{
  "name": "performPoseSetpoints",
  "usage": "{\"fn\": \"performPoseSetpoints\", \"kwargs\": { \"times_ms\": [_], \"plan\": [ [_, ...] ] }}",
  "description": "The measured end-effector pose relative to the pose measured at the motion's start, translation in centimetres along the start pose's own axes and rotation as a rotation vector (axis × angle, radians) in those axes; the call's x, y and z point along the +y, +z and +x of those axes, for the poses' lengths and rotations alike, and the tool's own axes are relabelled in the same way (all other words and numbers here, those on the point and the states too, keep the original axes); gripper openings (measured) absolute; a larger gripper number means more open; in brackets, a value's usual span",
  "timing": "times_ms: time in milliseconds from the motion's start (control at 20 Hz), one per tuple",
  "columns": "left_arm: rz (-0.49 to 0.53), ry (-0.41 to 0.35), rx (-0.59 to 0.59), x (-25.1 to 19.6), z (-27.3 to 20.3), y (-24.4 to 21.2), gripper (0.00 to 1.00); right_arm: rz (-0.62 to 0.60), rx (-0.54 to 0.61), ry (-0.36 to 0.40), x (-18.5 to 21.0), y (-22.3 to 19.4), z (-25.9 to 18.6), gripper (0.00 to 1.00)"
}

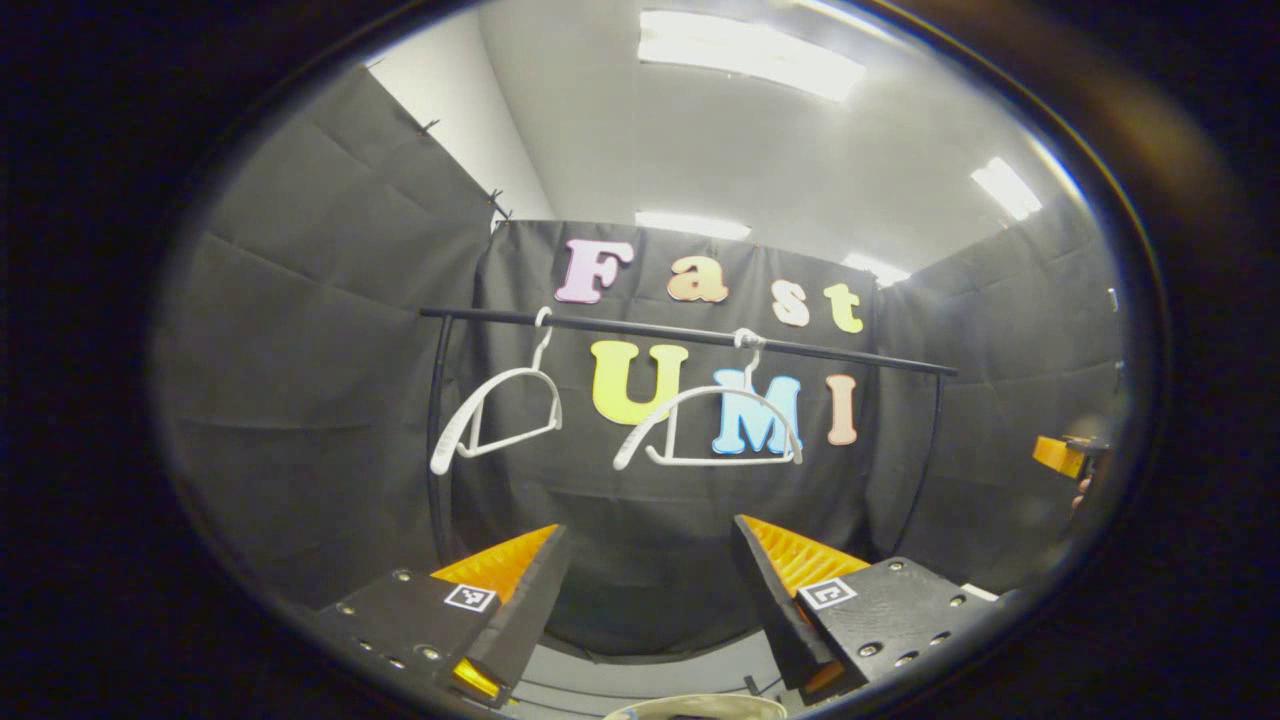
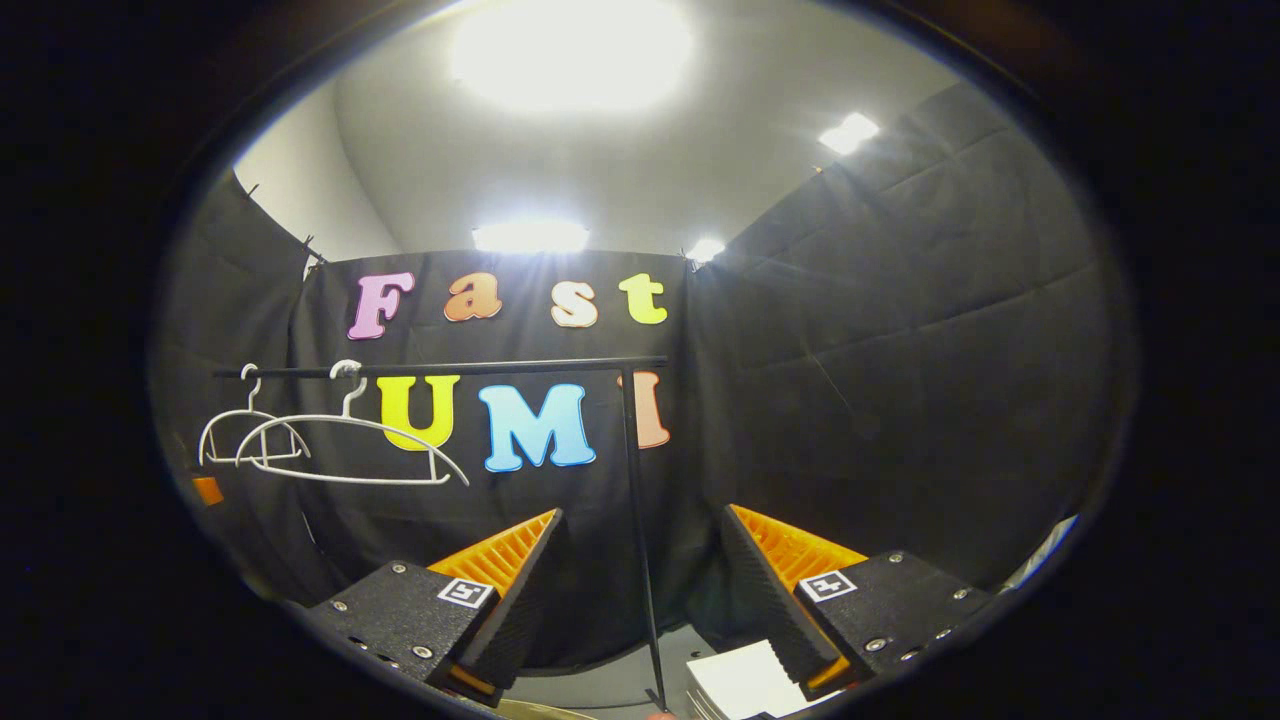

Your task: Grasp the clothes on the hanger with both hands and then place them into the laundry hamper below.

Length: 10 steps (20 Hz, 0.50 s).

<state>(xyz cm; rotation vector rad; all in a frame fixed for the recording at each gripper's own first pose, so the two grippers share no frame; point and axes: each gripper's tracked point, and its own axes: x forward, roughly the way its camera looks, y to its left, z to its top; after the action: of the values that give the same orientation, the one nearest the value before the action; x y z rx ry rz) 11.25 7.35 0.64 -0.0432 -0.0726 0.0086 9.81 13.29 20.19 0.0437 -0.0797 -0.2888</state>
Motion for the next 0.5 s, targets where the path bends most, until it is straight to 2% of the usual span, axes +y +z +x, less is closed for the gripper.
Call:
{"fn": "performPoseSetpoints", "kwargs": {
  "times_ms": [100, 150, 350, 400, 450, 500],
  "plan": [
    [-0.004, 0.006, -0.001, 0.3, 0.0, -0.1, 0.93, -0.011, -0.002, 0.004, 0.0, 0.1, -0.2, 0.95],
    [-0.001, 0.012, -0.002, 0.4, 0.1, -0.2, 0.99, -0.018, -0.002, 0.005, 0.0, 0.0, -0.3, 0.95],
    [-0.01, 0.075, 0.002, 1.5, 0.1, -0.4, 0.99, -0.022, 0.012, 0.005, -0.1, -0.1, -0.2, 0.95],
    [-0.013, 0.083, -0.005, 1.5, -0.1, -0.2, 0.88, -0.016, 0.013, 0.003, -0.2, -0.1, -0.2, 0.95],
    [-0.011, 0.084, -0.009, 1.5, -0.1, -0.1, 0.99, -0.01, 0.013, 0.002, -0.3, -0.2, -0.2, 0.95],
    [-0.006, 0.087, -0.01, 1.6, -0.1, 0.0, 0.99, -0.004, 0.013, 0.003, -0.2, -0.2, -0.1, 0.95]
  ]
}}
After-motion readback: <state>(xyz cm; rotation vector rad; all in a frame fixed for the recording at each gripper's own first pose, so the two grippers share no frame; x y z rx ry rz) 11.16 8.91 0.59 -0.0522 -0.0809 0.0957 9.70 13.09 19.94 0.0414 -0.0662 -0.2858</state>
